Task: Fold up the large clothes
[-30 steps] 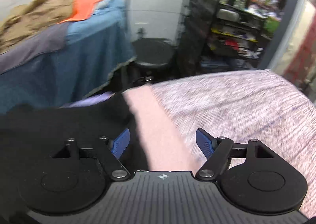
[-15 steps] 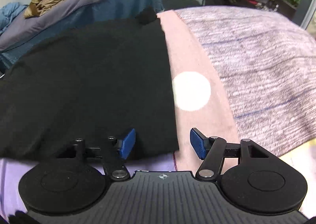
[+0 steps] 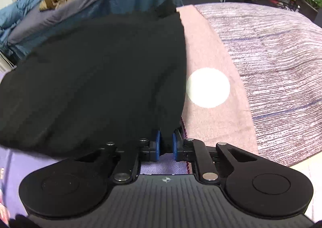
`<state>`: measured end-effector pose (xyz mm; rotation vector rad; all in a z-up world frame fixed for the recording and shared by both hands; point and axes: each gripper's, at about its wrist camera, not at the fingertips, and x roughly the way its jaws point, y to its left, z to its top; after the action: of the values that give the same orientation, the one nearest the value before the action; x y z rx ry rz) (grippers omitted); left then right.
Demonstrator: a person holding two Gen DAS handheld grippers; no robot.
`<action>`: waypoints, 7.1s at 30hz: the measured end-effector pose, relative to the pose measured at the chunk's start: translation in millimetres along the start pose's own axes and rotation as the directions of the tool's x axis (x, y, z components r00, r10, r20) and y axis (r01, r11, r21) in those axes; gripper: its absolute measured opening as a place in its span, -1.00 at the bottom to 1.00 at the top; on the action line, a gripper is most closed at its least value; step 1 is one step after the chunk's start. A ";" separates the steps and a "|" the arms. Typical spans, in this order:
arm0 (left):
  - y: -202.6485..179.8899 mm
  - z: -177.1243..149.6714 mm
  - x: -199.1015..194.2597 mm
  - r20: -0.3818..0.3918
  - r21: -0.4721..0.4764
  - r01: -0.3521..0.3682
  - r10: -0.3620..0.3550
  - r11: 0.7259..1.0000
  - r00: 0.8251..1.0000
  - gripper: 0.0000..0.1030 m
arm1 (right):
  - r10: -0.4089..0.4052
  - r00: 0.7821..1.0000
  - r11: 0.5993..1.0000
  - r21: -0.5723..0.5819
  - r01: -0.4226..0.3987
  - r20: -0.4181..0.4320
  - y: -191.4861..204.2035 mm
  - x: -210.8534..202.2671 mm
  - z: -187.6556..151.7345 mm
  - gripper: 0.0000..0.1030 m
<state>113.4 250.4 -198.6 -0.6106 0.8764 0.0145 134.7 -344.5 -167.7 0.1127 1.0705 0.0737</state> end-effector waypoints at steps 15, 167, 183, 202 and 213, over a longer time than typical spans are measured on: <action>13.2 -6.9 17.5 0.039 -0.221 -0.035 0.045 0.975 0.998 0.52 | -0.060 0.998 0.998 -0.027 0.060 0.004 5.6 -15.8 1.6 -0.86; 82.7 -16.4 -5.7 0.078 -0.415 0.182 -0.164 0.891 0.983 0.16 | 0.478 0.833 0.776 -0.309 -0.550 -0.279 487.7 47.2 67.9 0.39; 75.7 -6.3 -13.5 0.052 -0.426 0.104 -0.091 0.898 0.995 0.33 | 0.262 0.964 0.789 -0.564 -0.245 -0.051 385.4 -6.6 24.8 0.35; 59.1 6.2 12.7 -0.032 -0.239 0.009 -0.017 0.971 0.999 0.43 | 0.360 0.908 0.933 0.060 -0.355 -0.214 288.7 43.1 16.4 0.18; 31.1 6.8 -17.3 -0.056 -0.083 -0.175 0.171 0.981 0.984 1.00 | 0.373 0.893 0.928 0.096 -0.360 -0.254 273.8 40.2 18.3 0.59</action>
<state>99.1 283.7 -198.2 -0.6170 0.9781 0.1970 168.5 -69.3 -159.1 0.3561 1.3121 0.4164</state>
